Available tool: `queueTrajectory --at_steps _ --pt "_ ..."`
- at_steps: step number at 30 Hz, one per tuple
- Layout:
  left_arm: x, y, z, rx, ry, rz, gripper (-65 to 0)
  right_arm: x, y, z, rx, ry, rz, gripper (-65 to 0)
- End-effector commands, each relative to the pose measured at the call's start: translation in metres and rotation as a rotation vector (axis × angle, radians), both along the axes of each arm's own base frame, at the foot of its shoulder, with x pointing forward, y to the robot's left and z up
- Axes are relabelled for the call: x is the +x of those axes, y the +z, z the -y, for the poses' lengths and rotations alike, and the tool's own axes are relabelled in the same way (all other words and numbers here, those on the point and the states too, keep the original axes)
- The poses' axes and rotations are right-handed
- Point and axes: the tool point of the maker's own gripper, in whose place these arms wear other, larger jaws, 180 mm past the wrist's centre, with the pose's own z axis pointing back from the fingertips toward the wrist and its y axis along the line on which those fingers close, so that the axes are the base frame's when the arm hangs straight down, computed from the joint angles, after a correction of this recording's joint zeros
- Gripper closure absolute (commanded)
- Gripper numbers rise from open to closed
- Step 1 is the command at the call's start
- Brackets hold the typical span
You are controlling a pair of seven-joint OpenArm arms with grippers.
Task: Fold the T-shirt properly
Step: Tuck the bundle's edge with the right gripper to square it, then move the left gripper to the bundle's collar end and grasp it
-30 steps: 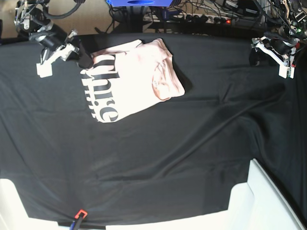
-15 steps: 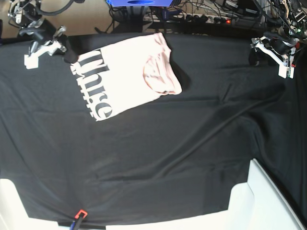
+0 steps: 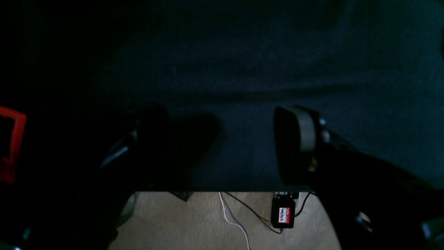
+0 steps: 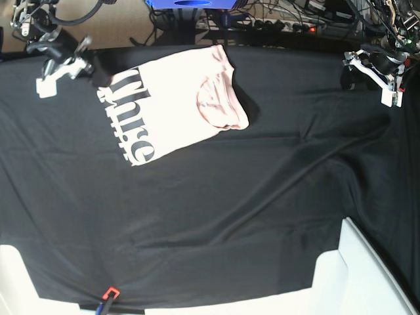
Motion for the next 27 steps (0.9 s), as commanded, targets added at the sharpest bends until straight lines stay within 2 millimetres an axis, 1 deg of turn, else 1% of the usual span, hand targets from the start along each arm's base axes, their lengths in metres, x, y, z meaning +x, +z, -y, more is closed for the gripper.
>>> queueTrajectory --at_steps 1,5,6,7,9,11,14,16,18,19,23,27 --pt "0.006 0.010 -0.007 0.016 -0.007 0.031 -43.3 0.005 0.008 0.001 0.002 0.006 0.032 -18.1" --pt "0.006 0.008 -0.004 0.011 -0.010 0.030 -43.3 -0.009 0.005 -0.013 0.046 0.040 -0.014 -41.8" --pt "0.006 0.008 -0.004 0.011 -0.011 0.029 -43.5 -0.016 0.005 -0.013 0.058 0.021 -0.022 -45.1" --pt "0.006 0.008 -0.003 0.009 -0.011 0.030 -43.7 -0.020 0.007 -0.009 0.066 -0.006 -0.019 -46.7" --pt "0.007 0.009 0.001 -0.001 -0.009 0.039 -44.0 -0.021 0.017 -0.002 0.048 -0.015 0.007 -46.7" --pt "0.008 0.007 0.009 -0.018 -0.003 0.047 -44.0 -0.017 0.029 0.005 0.008 -0.007 0.044 -46.7" --pt "0.012 0.007 0.029 -0.053 0.002 0.076 -44.2 -0.009 0.045 0.020 -0.053 -0.021 0.094 -46.7" --pt "0.016 0.008 0.044 -0.079 0.008 0.096 -44.3 -0.009 0.046 0.030 -0.103 -0.020 0.092 -46.7" --pt "0.019 0.005 0.061 -0.127 0.018 0.086 -44.3 -0.012 0.043 0.033 -0.134 -0.009 0.074 -46.7" --pt "0.022 0.004 0.069 -0.164 0.026 0.084 -44.3 -0.013 0.041 0.034 -0.143 -0.003 0.067 -46.7" --pt "0.031 0.004 0.086 -0.310 0.064 0.108 -44.3 -0.016 0.036 0.034 -0.167 0.016 0.045 -46.7" --pt "0.045 0.007 0.112 -0.384 -0.011 0.123 -43.8 -0.017 0.035 0.034 -0.175 0.024 0.040 -46.7"
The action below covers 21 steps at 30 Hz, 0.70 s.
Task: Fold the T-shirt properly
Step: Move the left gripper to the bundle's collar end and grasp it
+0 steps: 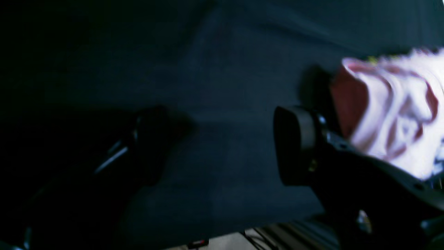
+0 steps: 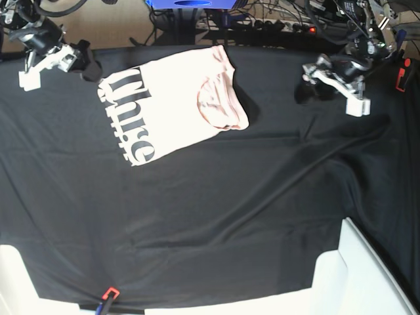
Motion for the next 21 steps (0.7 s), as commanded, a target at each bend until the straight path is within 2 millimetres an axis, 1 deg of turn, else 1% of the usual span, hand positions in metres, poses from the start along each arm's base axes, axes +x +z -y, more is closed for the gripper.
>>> queueTrajectory --at_steps 1,4,6,9,11,14,16,21 --pt "0.011 0.010 0.007 -0.016 -0.026 0.050 -43.7 0.003 0.007 0.005 -0.008 0.001 0.031 -46.7" --pt "0.013 0.009 0.025 -0.037 -0.078 0.049 -43.7 0.007 0.008 0.007 -0.014 0.008 0.036 -46.7" --pt "0.014 0.009 0.033 -0.048 -0.092 0.050 -44.3 0.007 0.007 0.008 -0.022 0.013 0.031 -46.7" --pt "0.015 0.009 0.037 -0.065 -0.085 0.056 -44.5 0.004 0.003 0.010 -0.044 0.025 0.015 -46.7" --pt "0.018 0.014 0.036 -0.090 -0.064 0.075 -44.8 0.003 0.002 0.011 -0.053 0.028 0.007 -46.7" --pt "0.022 0.020 0.036 -0.123 -0.045 0.101 -51.1 0.001 0.001 0.012 -0.060 0.030 0.001 -46.7" --pt "0.022 0.020 0.036 -0.122 -0.045 0.100 -53.4 0.001 0.001 0.012 -0.060 0.030 0.001 -46.7" --pt "0.024 0.016 0.040 -0.136 -0.045 0.096 -53.7 0.002 0.000 0.011 -0.058 0.034 0.002 -46.7"
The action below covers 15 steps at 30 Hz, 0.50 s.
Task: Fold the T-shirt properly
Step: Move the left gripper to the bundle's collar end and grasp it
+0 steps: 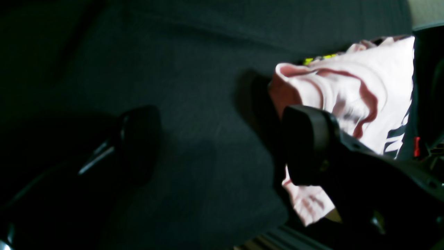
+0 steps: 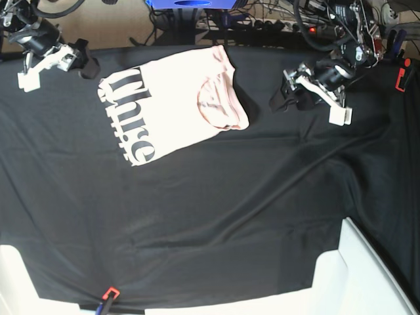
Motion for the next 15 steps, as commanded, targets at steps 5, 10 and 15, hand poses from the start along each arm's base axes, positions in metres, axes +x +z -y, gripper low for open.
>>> queueTrajectory --at_steps 5,10,15 --pt "0.008 0.010 0.015 -0.035 -0.014 0.046 -53.7 0.003 0.005 0.002 -0.005 0.006 0.027 -46.7" --pt "0.003 0.007 0.035 -0.057 -0.067 0.031 -53.7 0.003 0.005 0.003 -0.006 0.005 0.027 -46.7" --pt "-0.001 0.006 0.038 -0.080 -0.059 0.024 -53.7 0.005 0.006 0.003 -0.006 0.005 0.033 -46.9"
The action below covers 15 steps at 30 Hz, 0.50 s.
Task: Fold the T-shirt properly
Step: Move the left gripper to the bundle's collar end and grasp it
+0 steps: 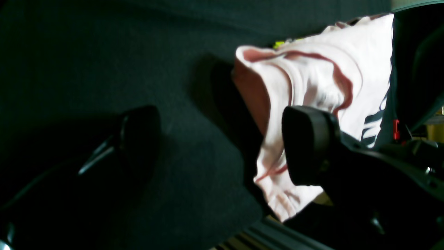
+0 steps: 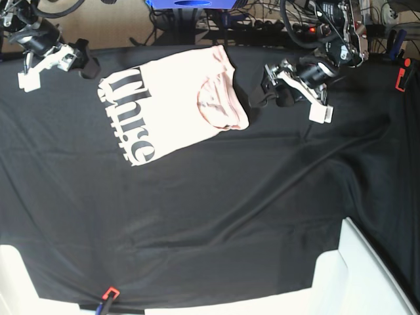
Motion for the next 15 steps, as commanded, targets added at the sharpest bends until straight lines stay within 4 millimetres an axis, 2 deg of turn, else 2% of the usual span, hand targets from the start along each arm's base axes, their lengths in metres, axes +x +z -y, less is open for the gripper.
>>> queueTrajectory --at_steps 1,5,8,11,13,15 --pt "0.005 0.013 -0.001 -0.042 0.020 0.048 -53.7 0.007 0.007 0.003 -0.005 0.004 0.038 -46.9" --pt "0.008 0.028 -0.010 -0.138 0.044 0.061 -53.7 0.007 0.000 0.002 0.012 -0.003 0.021 -46.9" --pt "0.013 0.041 -0.017 -0.181 0.055 0.087 -53.7 0.000 -0.015 0.005 0.037 -0.018 -0.024 -46.9" --pt "0.015 0.044 -0.017 -0.193 0.051 0.094 -53.7 -0.001 -0.022 0.010 0.044 -0.020 -0.045 -46.9" --pt "0.015 0.043 -0.011 -0.197 0.036 0.089 -53.7 -0.001 -0.022 0.012 0.040 -0.019 -0.046 -46.9" --pt "0.011 0.038 0.009 -0.220 -0.030 0.057 -53.7 0.000 -0.022 0.014 0.035 -0.018 -0.045 -46.9"
